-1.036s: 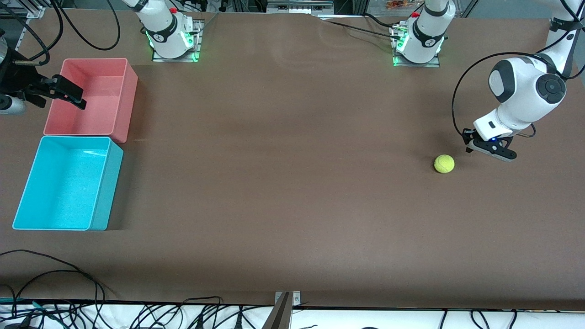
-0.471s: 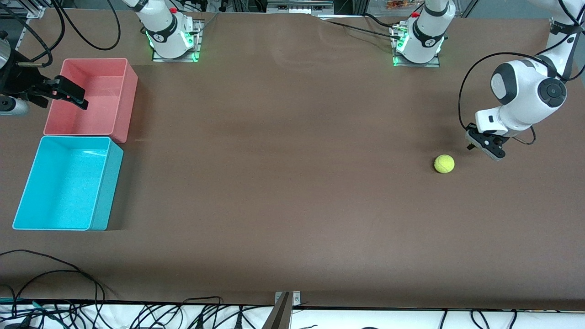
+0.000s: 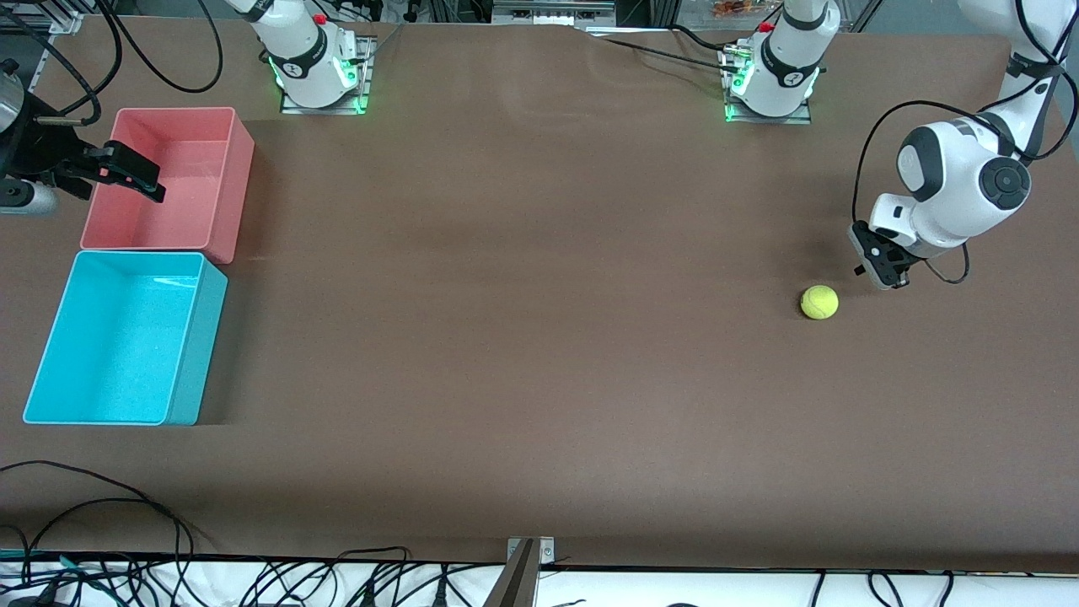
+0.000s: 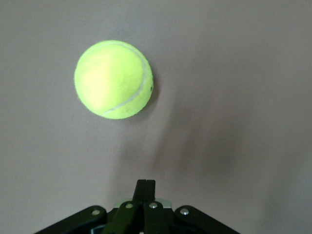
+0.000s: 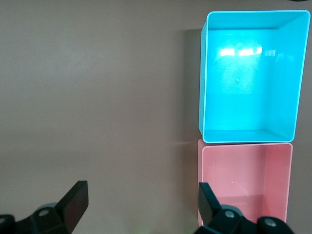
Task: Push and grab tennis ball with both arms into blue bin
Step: 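Push the tennis ball with the left gripper toward the blue bin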
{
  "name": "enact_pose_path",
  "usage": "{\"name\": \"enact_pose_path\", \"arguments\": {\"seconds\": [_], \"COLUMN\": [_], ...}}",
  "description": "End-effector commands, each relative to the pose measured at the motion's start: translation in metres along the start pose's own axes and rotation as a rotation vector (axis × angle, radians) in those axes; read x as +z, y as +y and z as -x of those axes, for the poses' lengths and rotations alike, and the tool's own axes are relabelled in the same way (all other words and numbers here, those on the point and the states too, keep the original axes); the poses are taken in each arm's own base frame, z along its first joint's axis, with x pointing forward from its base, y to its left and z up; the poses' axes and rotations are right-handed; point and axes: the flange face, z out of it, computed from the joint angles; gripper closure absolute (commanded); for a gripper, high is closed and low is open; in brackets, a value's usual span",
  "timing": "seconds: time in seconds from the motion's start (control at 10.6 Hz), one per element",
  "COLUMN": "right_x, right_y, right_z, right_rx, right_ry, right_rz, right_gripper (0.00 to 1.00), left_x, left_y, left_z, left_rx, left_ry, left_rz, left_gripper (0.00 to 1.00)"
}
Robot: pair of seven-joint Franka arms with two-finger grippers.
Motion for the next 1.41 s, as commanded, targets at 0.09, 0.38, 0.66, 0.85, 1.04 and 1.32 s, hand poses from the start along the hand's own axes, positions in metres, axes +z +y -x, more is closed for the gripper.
{"name": "enact_pose_path", "arguments": {"seconds": [0.09, 0.38, 0.66, 0.85, 1.04, 1.32], "right_x": [0.002, 0.003, 0.003, 0.009, 0.009, 0.008], "right_y": [-0.002, -0.004, -0.006, -0.005, -0.006, -0.005], "right_z": [0.007, 0.006, 0.006, 0.002, 0.002, 0.004], "right_rx": [-0.006, -0.015, -0.019, -0.021, -0.030, -0.039], "right_ry": [0.008, 0.011, 0.016, 0.031, 0.027, 0.025], "right_rz": [-0.002, -0.002, -0.004, -0.005, -0.004, -0.004], "right_gripper": [0.00, 0.00, 0.00, 0.00, 0.00, 0.00], "left_x": [0.015, 0.022, 0.033, 0.031, 0.035, 0.042], "left_y": [-0.020, -0.030, -0.043, -0.047, -0.048, -0.045], "left_z": [-0.003, -0.007, -0.015, -0.020, -0.023, -0.026], "left_rx": [0.196, 0.232, 0.209, 0.205, 0.189, 0.182], "left_ry": [0.040, 0.073, 0.083, 0.082, 0.080, 0.078], "left_rz": [-0.026, -0.027, -0.022, -0.026, -0.020, -0.006], "left_gripper": [1.00, 1.00, 1.00, 1.00, 1.00, 1.00]}}
